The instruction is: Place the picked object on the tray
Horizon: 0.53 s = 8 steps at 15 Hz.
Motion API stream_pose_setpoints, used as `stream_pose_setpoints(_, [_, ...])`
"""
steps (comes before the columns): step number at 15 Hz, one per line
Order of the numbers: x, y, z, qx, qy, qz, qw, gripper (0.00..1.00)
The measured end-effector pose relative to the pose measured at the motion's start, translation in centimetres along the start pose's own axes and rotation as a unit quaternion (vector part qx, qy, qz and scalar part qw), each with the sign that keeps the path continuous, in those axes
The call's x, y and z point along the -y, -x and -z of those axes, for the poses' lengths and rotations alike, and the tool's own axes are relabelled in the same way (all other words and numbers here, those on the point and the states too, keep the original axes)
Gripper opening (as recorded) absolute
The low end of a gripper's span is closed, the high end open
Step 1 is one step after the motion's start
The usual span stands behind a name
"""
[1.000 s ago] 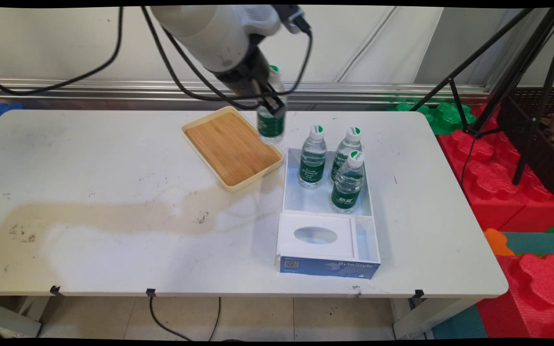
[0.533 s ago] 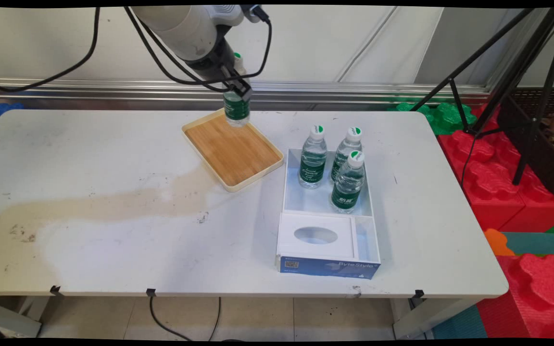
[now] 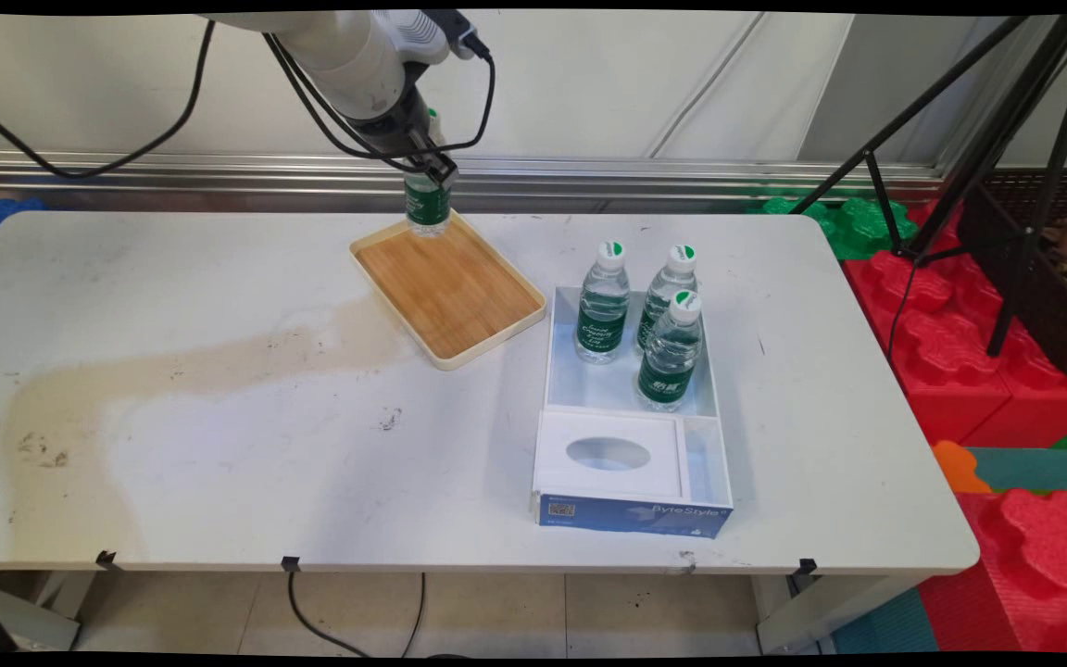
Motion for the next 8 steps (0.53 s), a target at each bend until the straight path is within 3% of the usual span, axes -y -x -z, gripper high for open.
stream_pose_setpoints(8, [2.9,-0.2,-6.7,0.021,-0.002,0.021,0.9996,0.0])
